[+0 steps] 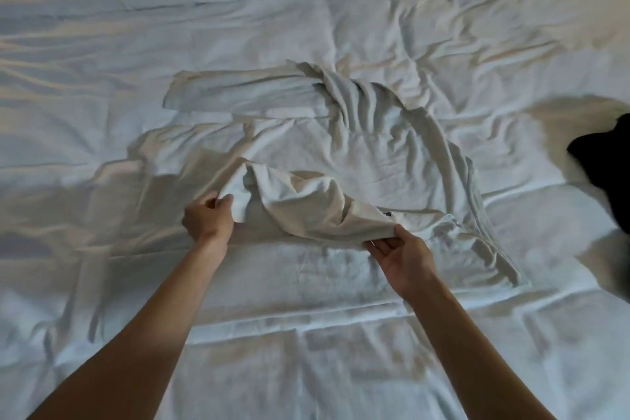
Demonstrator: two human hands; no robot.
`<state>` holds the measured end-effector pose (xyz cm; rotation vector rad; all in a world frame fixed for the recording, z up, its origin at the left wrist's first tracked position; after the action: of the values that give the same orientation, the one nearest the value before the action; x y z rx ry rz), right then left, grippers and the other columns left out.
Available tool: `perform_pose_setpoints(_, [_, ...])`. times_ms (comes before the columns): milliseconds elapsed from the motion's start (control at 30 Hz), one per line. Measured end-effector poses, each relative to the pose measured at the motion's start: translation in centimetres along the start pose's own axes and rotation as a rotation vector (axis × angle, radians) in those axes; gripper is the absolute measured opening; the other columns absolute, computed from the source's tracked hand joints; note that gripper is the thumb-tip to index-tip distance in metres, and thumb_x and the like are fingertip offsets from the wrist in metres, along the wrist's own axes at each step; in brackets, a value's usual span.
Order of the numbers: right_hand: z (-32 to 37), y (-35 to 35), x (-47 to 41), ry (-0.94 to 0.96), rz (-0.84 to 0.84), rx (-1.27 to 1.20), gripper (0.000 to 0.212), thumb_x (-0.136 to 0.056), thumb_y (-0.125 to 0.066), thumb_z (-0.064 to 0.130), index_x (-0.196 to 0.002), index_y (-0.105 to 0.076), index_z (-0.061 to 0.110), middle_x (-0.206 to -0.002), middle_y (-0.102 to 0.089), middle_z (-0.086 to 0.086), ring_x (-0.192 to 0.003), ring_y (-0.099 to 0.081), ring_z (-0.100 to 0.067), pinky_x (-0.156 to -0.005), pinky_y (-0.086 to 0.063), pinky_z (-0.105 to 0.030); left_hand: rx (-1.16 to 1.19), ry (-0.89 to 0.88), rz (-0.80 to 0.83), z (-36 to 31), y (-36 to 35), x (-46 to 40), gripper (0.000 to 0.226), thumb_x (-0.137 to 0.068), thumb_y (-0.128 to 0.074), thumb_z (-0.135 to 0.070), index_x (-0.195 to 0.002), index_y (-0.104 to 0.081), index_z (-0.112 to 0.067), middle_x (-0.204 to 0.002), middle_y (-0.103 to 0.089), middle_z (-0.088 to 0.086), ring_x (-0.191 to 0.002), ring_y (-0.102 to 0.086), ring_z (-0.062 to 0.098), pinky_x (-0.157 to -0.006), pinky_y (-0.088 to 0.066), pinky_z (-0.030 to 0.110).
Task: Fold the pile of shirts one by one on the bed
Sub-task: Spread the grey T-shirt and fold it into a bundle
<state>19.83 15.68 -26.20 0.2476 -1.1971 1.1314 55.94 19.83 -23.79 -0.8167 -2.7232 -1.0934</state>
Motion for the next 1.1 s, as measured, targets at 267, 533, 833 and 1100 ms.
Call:
perform_pose_setpoints(267, [-1.9,2.3,3.4,0.1,0.021,-0.136,0.032,-0.106,-0.036,0.017,-0.122,-0.06,0.004,-0.097,-0.074,-0.011,-0.087,-0.073,-0.022,-0.074,-0.062,-0.037,0.055,-0.573,-0.311,0.5,13.8,2.2,0.042,-0.073,-0.047,0.009,-0.101,-0.076,-0.003,-0.095,-0.065,0.002,-0.092,-0.057,0.009,-0.084,-0.044,0.017])
perform_pose_setpoints(533, [-9.0,2.1,3.9,-0.077,0.002,0.026,0.038,-0.099,-0.052,0.022,-0.136,-0.054,0.011,-0.128,-0.063,-0.012,-0.118,-0.061,-0.027,-0.108,-0.042,-0.044,-0.011,0.26,-0.275,13.3,11.8,5.7,0.044,-0.085,-0.068,-0.028,-0.118,-0.061,0.001,-0.116,-0.065,0.023,-0.111,-0.059,0.039,-0.098,-0.046,0.043])
perform_pose_setpoints(833, [-12.4,-1.0,4.6,-0.212,0.024,0.146,0.02,-0.101,-0.05,0.013,-0.117,-0.059,0.003,-0.117,-0.065,-0.015,-0.106,-0.063,-0.024,-0.094,-0.05,-0.039,0.694,0.807,0.021,13.1,7.0,4.9,0.032,-0.079,-0.08,-0.023,-0.102,-0.063,-0.009,-0.088,-0.07,0.009,-0.072,-0.067,0.022,-0.049,-0.058,0.036])
perform_pose_setpoints(1100, [-12.5,-3.8,4.4,-0.163,0.1,-0.044,0.017,-0.1,-0.049,0.012,-0.1,-0.064,0.006,-0.092,-0.073,-0.009,-0.079,-0.075,-0.023,-0.073,-0.061,-0.045,1.029,0.538,0.169,8.0,9.6,1.2,0.021,-0.09,-0.066,-0.034,-0.089,-0.064,-0.014,-0.06,-0.062,0.0,-0.07,-0.065,0.018,-0.066,-0.056,0.03])
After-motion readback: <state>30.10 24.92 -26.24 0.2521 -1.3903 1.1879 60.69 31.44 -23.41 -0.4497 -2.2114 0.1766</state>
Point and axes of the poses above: each hand's wrist, its own x-axis away from the middle knuckle, its own y-axis out of the back of the hand, z = x × y, the point moved 9 cm from there along -x, towards the middle knuckle
